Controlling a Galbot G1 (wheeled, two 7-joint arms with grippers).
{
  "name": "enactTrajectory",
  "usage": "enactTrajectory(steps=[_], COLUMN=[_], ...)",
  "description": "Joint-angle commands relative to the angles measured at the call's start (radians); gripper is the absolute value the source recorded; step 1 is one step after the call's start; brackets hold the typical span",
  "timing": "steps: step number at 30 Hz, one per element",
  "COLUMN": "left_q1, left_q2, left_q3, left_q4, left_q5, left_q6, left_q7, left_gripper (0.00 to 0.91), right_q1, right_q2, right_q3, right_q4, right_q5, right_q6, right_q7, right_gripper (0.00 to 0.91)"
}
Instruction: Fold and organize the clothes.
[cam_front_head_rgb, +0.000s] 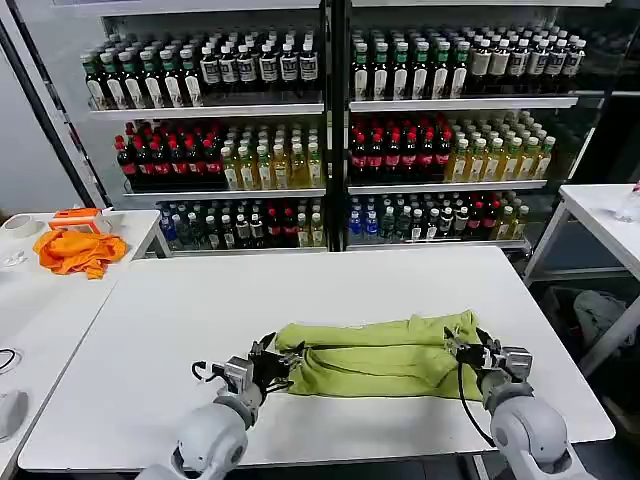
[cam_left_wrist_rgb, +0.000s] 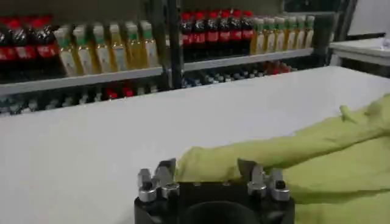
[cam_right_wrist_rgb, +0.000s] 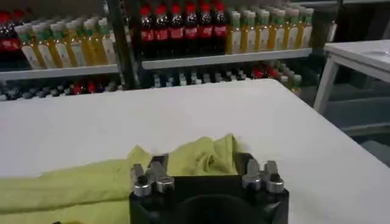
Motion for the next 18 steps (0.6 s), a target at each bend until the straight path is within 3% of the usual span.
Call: enactTrajectory(steps=[1, 11, 12, 13, 15, 18], left_q1=[0.049, 0.046, 0.045, 0.046, 0.049, 0.055], left_q2=[-0.14, -0.202, -0.206, -0.208, -0.212, -0.212], left_q3=[-0.007, -0.004, -0.005, -0.006, -0.008, -0.011], left_q4=[0.045, 0.127, 0.132, 0.136, 0.141, 0.142], left_q5=[0.039, 0.098, 0.1, 0.101, 0.108, 0.11], left_q6=[-0.037, -0.062, -0.064, -0.066, -0.071, -0.081], left_q7=[-0.095, -0.141, -0.144, -0.147, -0.156, -0.16], left_gripper=[0.907, 0.897, 0.514, 0.363, 0.121, 0.04], right_q1=[-0.132, -0.153, -0.153, -0.152, -0.152, -0.15], right_q2=[0.029, 0.045, 0.046, 0.047, 0.049, 0.05], right_q3=[0.07, 0.083, 0.083, 0.082, 0.08, 0.078], right_q4=[0.075, 0.09, 0.09, 0.09, 0.091, 0.092], right_q5=[-0.016, -0.017, -0.018, -0.019, -0.02, -0.02], right_q6=[0.007, 0.01, 0.01, 0.01, 0.01, 0.011], right_q7=[-0.002, 0.0, 0.0, 0.0, 0.001, 0.002], right_gripper=[0.907, 0.907, 0.907, 0.907, 0.907, 0.907])
